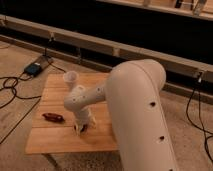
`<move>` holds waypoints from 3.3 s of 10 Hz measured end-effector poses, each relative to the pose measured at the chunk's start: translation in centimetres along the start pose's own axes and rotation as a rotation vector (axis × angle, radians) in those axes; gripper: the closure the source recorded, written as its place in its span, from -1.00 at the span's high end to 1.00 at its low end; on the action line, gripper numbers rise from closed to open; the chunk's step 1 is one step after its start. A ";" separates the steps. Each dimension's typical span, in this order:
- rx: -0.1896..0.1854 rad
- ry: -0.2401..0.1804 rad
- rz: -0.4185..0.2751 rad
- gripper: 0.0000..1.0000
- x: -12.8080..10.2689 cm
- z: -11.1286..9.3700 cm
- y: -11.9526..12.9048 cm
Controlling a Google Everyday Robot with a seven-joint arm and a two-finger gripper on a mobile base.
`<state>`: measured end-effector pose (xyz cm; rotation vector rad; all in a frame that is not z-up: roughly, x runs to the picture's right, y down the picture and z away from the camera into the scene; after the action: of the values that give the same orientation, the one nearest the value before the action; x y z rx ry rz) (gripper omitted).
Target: Push the eraser across the table
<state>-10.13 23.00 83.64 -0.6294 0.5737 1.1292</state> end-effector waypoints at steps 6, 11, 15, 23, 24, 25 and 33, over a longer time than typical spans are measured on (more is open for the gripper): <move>0.019 -0.061 0.033 0.30 -4.2 -0.7 -2.5; 0.021 -0.098 0.091 0.30 -7.5 -1.1 -5.7; 0.029 -0.112 0.105 0.30 -10.5 -1.1 -7.9; 0.027 -0.157 0.127 0.30 -16.3 -2.4 -10.7; 0.018 -0.159 0.130 0.30 -16.7 -2.5 -10.8; -0.001 -0.157 0.140 0.30 -16.9 -2.4 -10.9; -0.108 -0.166 0.171 0.30 -19.6 -2.3 -11.9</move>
<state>-5.47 5.34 97.78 -0.5801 0.4316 1.3668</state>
